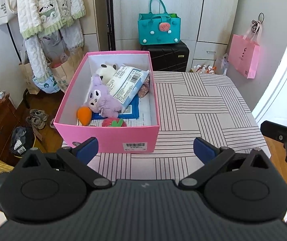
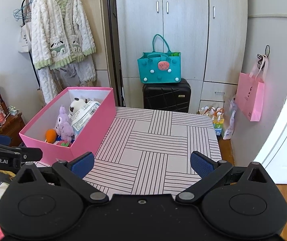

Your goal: Organize soft objects

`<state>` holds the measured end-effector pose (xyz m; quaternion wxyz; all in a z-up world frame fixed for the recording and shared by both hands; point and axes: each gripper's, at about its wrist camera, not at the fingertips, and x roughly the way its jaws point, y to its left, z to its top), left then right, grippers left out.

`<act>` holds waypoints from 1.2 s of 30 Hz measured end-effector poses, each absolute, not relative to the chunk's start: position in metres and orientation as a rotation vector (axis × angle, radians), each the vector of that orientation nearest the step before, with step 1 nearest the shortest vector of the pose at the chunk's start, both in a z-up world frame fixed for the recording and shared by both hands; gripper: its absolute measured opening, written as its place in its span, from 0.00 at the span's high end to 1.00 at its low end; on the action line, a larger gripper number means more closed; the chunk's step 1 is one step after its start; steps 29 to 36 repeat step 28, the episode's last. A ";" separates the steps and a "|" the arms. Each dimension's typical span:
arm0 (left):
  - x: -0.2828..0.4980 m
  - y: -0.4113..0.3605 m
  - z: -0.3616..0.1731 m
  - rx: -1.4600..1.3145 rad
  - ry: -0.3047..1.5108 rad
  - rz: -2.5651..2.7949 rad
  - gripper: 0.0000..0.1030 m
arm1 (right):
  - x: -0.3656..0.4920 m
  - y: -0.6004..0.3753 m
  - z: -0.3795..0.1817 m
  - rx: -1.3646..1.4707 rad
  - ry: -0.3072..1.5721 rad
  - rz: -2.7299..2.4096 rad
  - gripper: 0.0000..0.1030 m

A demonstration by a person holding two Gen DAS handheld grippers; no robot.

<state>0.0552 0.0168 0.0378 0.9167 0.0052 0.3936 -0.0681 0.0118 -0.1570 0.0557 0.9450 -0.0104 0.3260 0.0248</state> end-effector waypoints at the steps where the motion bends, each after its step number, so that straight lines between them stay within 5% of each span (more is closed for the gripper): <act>1: 0.055 0.017 0.038 0.014 0.809 -0.141 0.01 | 0.011 -0.157 0.055 -0.023 0.663 0.050 0.00; 36: 0.051 0.014 0.038 0.052 0.771 -0.101 0.01 | 0.009 -0.157 0.054 -0.024 0.654 0.045 0.00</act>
